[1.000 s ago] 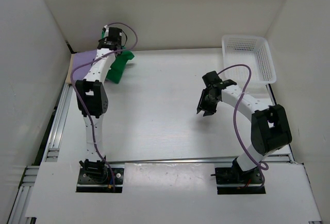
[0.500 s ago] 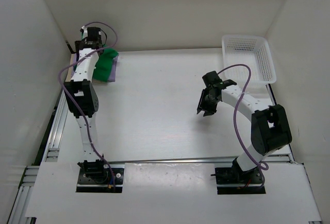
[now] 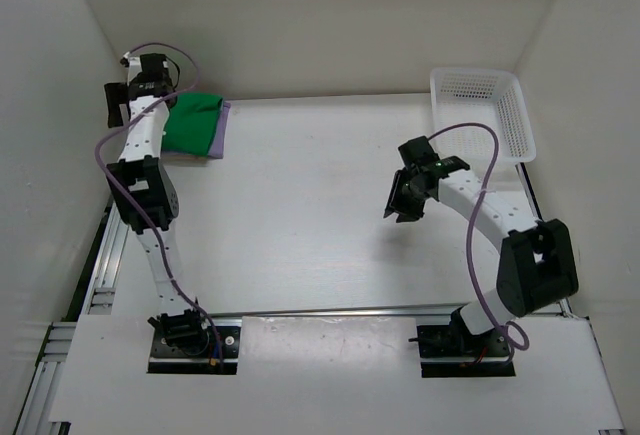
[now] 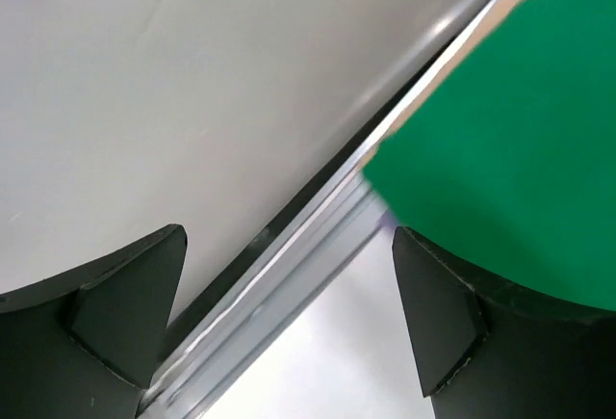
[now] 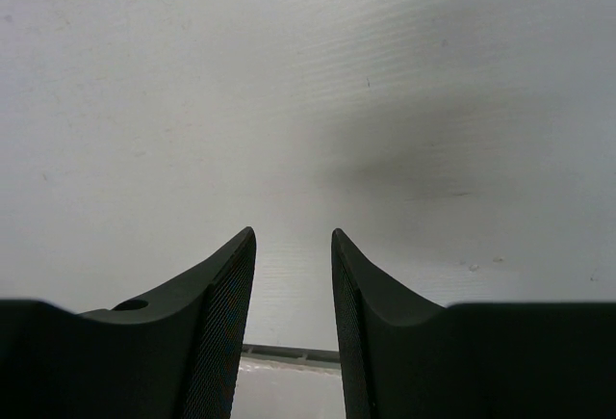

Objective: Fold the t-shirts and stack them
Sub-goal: Put the neatly folded tshirt into the corner of the board with the left arm

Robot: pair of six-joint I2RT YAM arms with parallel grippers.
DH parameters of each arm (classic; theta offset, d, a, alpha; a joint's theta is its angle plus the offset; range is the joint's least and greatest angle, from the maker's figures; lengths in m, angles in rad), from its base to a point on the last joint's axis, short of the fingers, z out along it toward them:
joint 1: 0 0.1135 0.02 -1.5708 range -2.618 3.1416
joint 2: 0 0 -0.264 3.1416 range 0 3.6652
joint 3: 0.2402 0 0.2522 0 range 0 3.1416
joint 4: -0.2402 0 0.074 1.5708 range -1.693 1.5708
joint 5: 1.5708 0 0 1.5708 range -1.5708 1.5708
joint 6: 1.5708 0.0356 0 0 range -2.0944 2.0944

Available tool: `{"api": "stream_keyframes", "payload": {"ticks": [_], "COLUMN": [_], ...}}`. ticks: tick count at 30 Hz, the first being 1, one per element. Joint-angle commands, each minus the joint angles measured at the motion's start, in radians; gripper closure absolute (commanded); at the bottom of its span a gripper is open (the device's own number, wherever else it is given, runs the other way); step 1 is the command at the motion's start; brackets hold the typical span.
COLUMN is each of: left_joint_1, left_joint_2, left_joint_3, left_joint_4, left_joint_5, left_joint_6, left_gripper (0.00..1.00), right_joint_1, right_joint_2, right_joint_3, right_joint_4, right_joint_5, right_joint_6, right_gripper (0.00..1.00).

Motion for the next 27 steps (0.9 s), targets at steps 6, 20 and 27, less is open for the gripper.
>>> {"api": "stream_keyframes", "payload": {"ticks": [6, 20, 27], "left_joint_1": [-0.105, 0.085, 0.085], "left_joint_2": [-0.542, -1.424, -1.724], "left_joint_3": [-0.366, -1.212, -1.423], "left_joint_4": [-0.228, -0.509, -0.539], "left_joint_5": [0.233, 0.770, 0.687], "left_joint_6": [-0.003, -0.003, -0.003], "left_gripper": [0.00, 0.00, 0.00], "right_joint_1": [-0.002, -0.011, -0.011], "right_joint_2": [-0.254, -0.840, -0.906], "right_joint_3": [-0.080, -0.335, -0.389], "right_joint_4": [-0.053, -0.212, -0.226], "right_joint_5": [-0.018, 0.063, 0.025], "right_joint_6": [-0.013, -0.021, 0.025], "right_gripper": [0.51, 0.00, 0.00]}}
